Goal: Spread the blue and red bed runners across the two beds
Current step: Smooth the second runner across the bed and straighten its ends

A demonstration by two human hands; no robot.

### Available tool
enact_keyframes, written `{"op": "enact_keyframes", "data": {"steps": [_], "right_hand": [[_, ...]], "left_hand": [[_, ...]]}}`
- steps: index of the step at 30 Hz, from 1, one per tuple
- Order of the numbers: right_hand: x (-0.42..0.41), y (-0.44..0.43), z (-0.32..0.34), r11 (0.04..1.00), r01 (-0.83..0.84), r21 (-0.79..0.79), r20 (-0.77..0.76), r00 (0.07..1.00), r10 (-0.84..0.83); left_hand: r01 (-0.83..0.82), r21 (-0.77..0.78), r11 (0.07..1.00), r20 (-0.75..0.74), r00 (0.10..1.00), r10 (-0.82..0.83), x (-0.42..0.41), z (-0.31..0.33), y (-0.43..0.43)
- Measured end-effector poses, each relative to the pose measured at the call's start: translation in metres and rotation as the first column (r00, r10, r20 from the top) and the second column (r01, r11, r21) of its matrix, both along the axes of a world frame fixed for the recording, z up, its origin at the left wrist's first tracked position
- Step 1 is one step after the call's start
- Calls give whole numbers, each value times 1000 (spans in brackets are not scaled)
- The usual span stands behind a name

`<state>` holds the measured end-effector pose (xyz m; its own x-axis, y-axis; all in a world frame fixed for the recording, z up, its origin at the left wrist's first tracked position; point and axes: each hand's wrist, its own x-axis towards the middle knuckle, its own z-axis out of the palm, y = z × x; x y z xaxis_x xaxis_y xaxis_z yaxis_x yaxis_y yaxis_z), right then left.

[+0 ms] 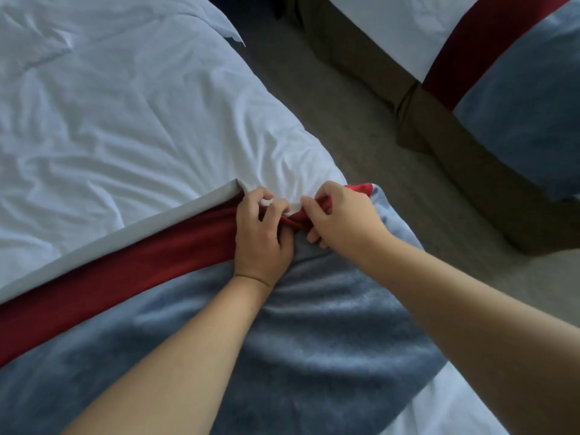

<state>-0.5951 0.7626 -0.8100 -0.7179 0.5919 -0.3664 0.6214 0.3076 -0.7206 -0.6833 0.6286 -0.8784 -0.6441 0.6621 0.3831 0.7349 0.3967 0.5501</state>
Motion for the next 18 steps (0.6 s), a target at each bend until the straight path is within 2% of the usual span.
{"op": "enact_keyframes", "data": {"steps": [7, 9, 13, 16, 18], "right_hand": [[60, -56, -8, 977, 151, 152, -368, 926, -86], [72, -77, -12, 973, 160, 167, -396, 915, -82], [88, -114, -17, 938, 51, 344, -233, 972, 33], [76, -92, 0, 940, 183, 289, -382, 922, -62], [58, -56, 9, 877, 286, 387, -447, 889, -93]], "left_hand": [[157, -40, 987, -44, 986, -159, -4, -7, 1], [169, -87, 982, -79, 981, -176, -5, -9, 2], [137, -148, 979, -86, 985, -151, -5, -9, 5], [143, -167, 976, -111, 980, -163, -3, -10, 5], [135, -185, 973, -132, 978, -161, -3, -11, 5]]}}
